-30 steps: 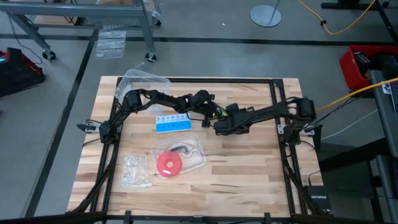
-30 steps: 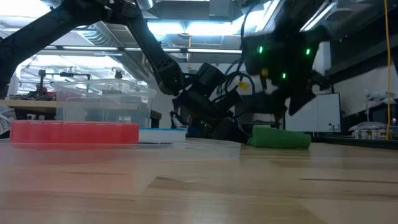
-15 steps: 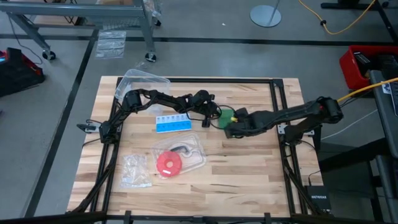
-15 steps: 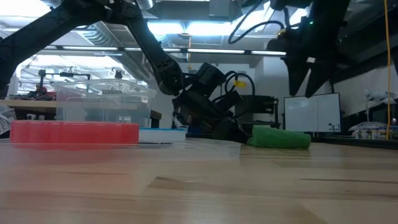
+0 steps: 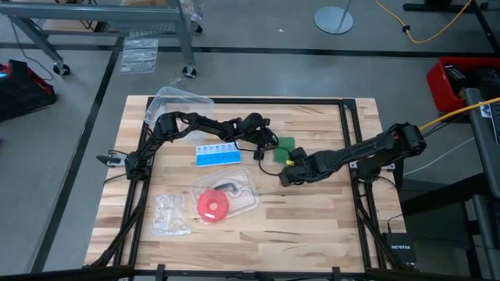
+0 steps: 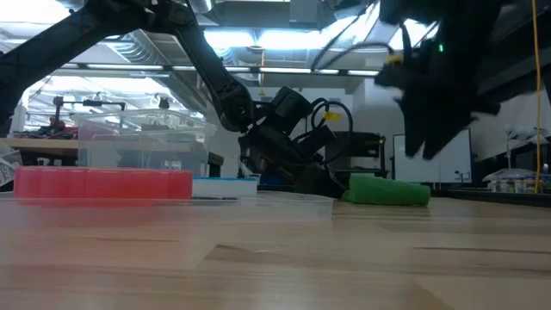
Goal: Roll bandage
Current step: Roll the green bandage
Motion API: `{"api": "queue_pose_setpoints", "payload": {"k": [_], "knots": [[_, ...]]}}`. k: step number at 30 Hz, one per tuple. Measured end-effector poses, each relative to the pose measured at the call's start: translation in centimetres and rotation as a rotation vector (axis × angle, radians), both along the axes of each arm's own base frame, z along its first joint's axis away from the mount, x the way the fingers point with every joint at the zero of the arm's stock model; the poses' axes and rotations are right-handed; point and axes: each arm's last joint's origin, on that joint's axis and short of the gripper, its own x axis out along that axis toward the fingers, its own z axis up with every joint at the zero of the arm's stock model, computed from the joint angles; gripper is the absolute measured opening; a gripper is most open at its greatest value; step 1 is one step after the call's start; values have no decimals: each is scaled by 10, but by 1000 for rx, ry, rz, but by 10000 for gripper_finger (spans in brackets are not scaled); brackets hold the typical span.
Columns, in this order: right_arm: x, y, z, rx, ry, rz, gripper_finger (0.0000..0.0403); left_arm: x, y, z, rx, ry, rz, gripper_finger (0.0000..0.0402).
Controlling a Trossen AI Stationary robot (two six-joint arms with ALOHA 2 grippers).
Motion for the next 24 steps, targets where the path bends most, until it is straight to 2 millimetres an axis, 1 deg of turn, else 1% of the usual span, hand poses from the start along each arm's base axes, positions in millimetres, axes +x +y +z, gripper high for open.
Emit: {"api": "queue_pose_setpoints", "payload": {"k": [2, 5, 9, 10, 15, 19, 24], "knots": [[0, 0, -11, -2, 4, -2, 127, 0, 0, 0, 2, 0, -1, 1], [0, -1, -23, -18, 21, -4, 80, 0, 0, 0, 1, 0, -1, 1], [0, -1, -33, -41, 61, -6, 17, 0, 0, 0, 2, 0, -1, 1], [-1, -2, -34, -57, 65, -7, 9, 0, 0, 0, 1, 0, -1, 1], [-2, -5, -40, -105, 58, -22, 17, 0, 0, 0, 1, 0, -1, 1], [-4, -8, -45, -123, 46, -31, 5, 0, 0, 0, 1, 0, -1, 1], [-4, -12, -47, -168, 33, -48, 8, 0, 0, 0, 2, 0, -1, 1]]}}
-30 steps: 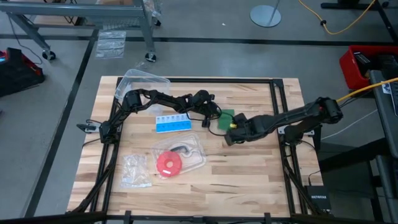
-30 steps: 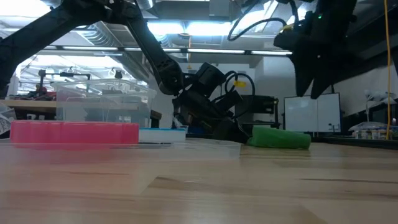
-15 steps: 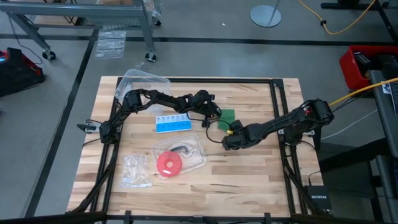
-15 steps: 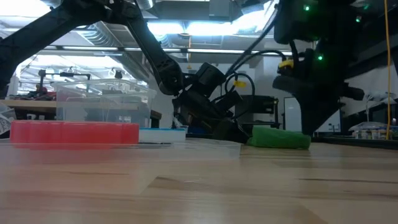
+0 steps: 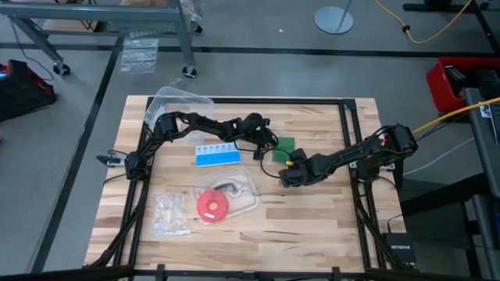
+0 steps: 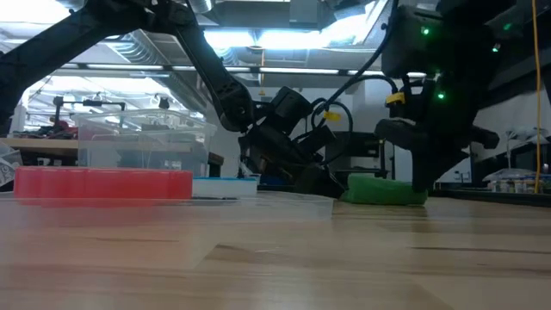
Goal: Roll bandage
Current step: Roll the green bandage
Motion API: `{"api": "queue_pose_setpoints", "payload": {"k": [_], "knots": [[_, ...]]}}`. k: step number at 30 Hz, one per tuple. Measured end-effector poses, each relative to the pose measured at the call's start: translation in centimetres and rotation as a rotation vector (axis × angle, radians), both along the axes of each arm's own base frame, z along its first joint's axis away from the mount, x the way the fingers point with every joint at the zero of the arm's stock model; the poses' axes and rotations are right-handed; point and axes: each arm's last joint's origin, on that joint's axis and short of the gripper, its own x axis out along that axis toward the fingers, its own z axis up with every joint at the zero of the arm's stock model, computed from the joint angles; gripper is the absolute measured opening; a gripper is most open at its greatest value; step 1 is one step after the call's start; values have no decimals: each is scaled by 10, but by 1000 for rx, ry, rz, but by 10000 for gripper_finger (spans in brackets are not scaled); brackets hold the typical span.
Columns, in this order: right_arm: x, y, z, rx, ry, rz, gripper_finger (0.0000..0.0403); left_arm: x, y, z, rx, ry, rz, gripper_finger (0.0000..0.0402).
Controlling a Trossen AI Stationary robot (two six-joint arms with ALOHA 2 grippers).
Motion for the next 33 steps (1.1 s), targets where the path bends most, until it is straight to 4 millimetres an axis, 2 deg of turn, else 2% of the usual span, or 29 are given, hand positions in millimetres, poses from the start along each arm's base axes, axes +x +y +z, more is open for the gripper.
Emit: {"api": "queue_pose_setpoints", "payload": {"k": [13, 30, 33], "knots": [[2, -14, 2, -106, -20, -54, 3, 0, 0, 0, 0, 0, 0, 1], [16, -53, 5, -153, -72, -55, 5, 1, 0, 1, 4, -12, 0, 1], [16, -61, 0, -164, -87, -73, 5, 1, 1, 1, 7, -19, 1, 1]]}}
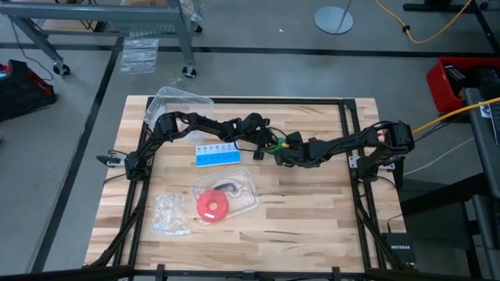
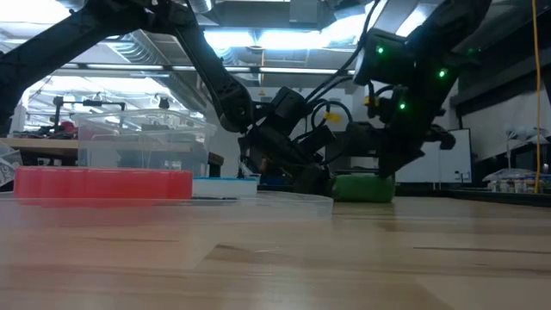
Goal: Roll bandage
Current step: Roll the green bandage
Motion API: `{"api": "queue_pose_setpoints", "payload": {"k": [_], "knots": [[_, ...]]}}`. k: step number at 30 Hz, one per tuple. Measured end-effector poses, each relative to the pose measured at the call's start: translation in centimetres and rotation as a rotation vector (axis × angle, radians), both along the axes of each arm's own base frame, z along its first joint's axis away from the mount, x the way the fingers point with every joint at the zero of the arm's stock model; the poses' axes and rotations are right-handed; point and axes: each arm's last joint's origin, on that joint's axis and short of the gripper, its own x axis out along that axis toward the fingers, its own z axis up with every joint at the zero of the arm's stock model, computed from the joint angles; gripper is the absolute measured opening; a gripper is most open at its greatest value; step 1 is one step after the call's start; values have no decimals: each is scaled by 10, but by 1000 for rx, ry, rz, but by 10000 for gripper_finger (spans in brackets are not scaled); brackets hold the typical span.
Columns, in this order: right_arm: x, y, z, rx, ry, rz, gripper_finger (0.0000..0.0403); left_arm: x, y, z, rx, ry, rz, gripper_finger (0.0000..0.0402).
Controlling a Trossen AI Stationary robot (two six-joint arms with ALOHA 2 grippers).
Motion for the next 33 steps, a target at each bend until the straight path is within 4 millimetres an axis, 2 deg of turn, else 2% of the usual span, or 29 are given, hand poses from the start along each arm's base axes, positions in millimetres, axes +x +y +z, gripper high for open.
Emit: {"api": "queue_pose_setpoints", "payload": {"k": [9, 16, 29, 33], "knots": [[3, -9, -26, -23, -42, -17, 5, -6, 15, 16, 11, -27, 33, 1], [3, -12, -27, -44, -37, -33, 5, -5, 14, 20, 11, -33, 30, 1], [5, -43, -25, -64, -38, -21, 5, -11, 12, 34, -6, 23, 36, 1], [4, -47, -25, -68, -37, -31, 5, -14, 11, 35, -17, 60, 37, 1]]}}
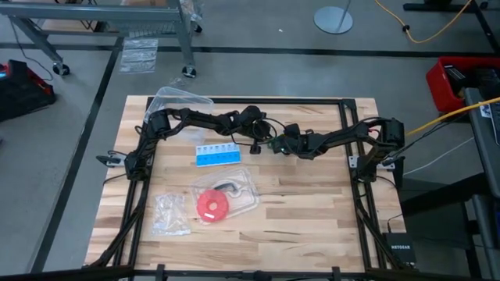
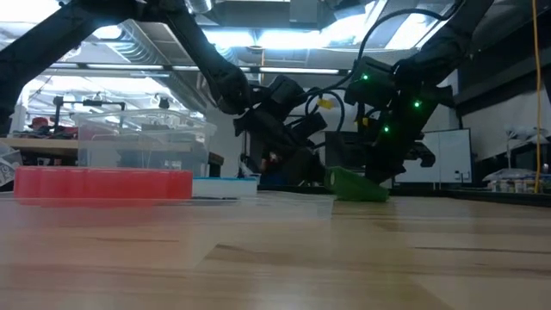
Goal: Roll bandage
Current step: Roll the green bandage
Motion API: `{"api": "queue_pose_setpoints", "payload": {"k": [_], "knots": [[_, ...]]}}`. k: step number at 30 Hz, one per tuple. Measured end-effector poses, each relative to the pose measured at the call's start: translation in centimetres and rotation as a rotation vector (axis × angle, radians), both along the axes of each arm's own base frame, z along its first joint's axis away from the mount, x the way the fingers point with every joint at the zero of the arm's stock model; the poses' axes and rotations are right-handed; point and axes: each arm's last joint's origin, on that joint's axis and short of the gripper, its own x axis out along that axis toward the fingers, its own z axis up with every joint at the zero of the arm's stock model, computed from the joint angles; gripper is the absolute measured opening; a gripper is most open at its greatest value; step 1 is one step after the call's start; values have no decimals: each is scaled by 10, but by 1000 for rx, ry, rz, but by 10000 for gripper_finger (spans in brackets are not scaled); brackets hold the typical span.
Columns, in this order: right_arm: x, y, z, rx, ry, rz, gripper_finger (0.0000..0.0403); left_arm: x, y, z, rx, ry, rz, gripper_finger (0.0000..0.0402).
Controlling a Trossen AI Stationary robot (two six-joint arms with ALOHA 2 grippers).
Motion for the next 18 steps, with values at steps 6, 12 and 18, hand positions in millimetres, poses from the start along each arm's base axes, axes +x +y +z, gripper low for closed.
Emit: {"api": "queue_pose_setpoints", "payload": {"k": [6, 12, 18], "knots": [[0, -1, 0, -31, 19, 4, 5, -6, -3, 8, -7, 63, -7, 1], [2, -2, 2, -65, -8, -10, 5, -11, -14, 6, -44, 161, -28, 1], [9, -1, 4, -37, -62, 56, 32, -13, -36, 1, -55, 286, -96, 1]]}}
